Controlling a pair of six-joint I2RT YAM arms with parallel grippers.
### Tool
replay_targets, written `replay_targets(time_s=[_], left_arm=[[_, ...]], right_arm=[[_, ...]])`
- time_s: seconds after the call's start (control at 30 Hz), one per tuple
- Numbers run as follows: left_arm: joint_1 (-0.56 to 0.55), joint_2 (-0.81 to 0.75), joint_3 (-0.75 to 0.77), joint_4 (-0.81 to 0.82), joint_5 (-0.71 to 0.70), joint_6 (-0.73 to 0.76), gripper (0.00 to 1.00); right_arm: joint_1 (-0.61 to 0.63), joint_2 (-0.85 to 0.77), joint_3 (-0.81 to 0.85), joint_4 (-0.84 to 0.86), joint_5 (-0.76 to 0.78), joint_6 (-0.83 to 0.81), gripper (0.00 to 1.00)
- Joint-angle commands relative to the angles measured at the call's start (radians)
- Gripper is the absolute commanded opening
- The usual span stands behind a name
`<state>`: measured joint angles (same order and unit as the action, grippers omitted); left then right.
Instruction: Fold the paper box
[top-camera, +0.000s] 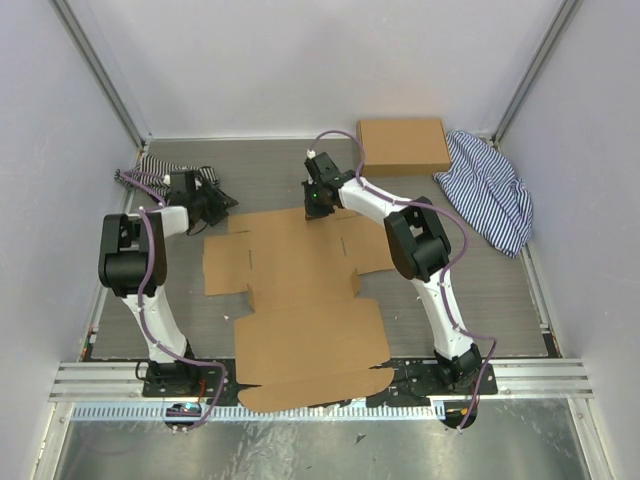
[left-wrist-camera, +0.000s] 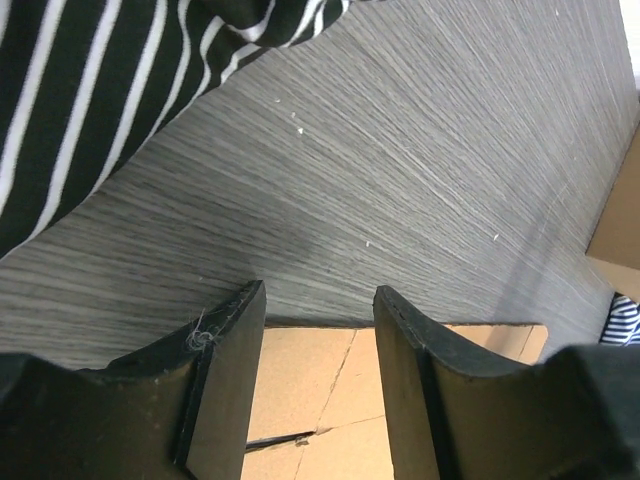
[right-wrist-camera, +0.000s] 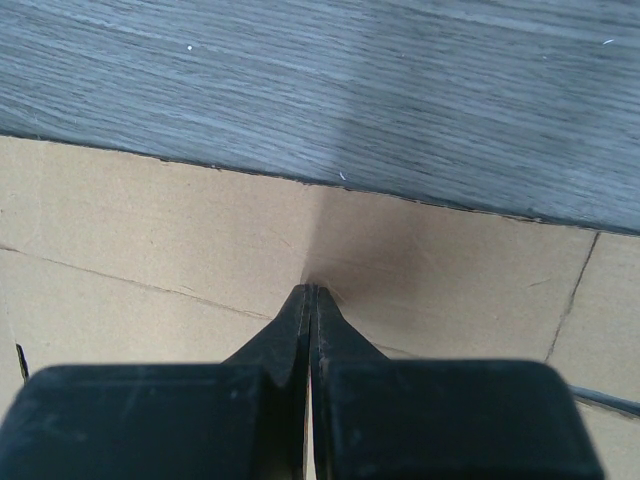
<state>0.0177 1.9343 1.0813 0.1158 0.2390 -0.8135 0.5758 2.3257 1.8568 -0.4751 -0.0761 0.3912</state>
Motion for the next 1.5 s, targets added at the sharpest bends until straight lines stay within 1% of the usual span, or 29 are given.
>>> replay_targets(time_s=[0.0,0.23,0.53,0.63,0.7,0.73,0.8,0.87,0.93,0.97,1.07,1.13,1.2,1.23,1.33,1.4,1.47], left_arm=[[0.002,0.049,0.002,-0.009,0.049,0.014,0.55],[0.001,0.019,0.007,-0.041,0.066,0.029,0.52],[-0.014,-0.033,0.038,-0.103,0.143,0.066,0.47],[-0.028,-0.046,0.062,-0.112,0.151,0.094,0.48],[-0.039,-0.036,0.112,-0.135,0.148,0.122,0.54],[-0.044,-0.024,0.149,-0.158,0.160,0.139,0.55],[-0.053,0.023,0.275,-0.225,0.201,0.187,0.56],[-0.060,0.085,0.402,-0.332,0.239,0.237,0.56],[-0.061,0.144,0.492,-0.417,0.253,0.262,0.55],[-0.061,0.156,0.508,-0.427,0.251,0.270,0.55],[-0.062,0.169,0.500,-0.398,0.241,0.285,0.54],[-0.063,0.177,0.490,-0.381,0.255,0.280,0.53],[-0.071,0.179,0.476,-0.368,0.275,0.269,0.52],[-0.079,0.176,0.466,-0.359,0.280,0.269,0.52],[-0.112,0.172,0.466,-0.381,0.279,0.297,0.51],[-0.134,0.175,0.477,-0.403,0.272,0.314,0.52],[-0.144,0.177,0.476,-0.400,0.271,0.308,0.52]], right_arm=[[0.002,0.017,-0.010,-0.033,0.024,-0.023,0.01],[0.002,0.019,-0.004,-0.036,0.031,-0.023,0.01],[0.002,0.024,-0.002,-0.041,0.033,-0.022,0.01],[0.002,0.013,-0.003,-0.045,0.033,-0.026,0.02],[0.002,0.001,-0.004,-0.049,0.032,-0.032,0.02],[0.002,-0.006,-0.001,-0.056,0.031,-0.036,0.02],[0.002,-0.024,0.002,-0.073,0.023,-0.053,0.02],[0.002,-0.047,-0.001,-0.101,0.018,-0.075,0.03],[0.002,-0.094,-0.015,-0.132,0.022,-0.096,0.08],[0.004,-0.124,-0.032,-0.140,0.017,-0.102,0.12],[0.016,-0.244,-0.135,-0.135,0.008,-0.096,0.25],[0.042,-0.324,-0.232,-0.125,0.025,-0.077,0.31],[0.078,-0.390,-0.302,-0.117,0.041,-0.057,0.34],[0.099,-0.416,-0.333,-0.118,0.053,-0.046,0.33],[0.153,-0.453,-0.407,-0.119,0.054,0.011,0.17],[0.181,-0.457,-0.444,-0.118,0.065,0.052,0.09],[0.209,-0.460,-0.474,-0.116,0.096,0.094,0.05]])
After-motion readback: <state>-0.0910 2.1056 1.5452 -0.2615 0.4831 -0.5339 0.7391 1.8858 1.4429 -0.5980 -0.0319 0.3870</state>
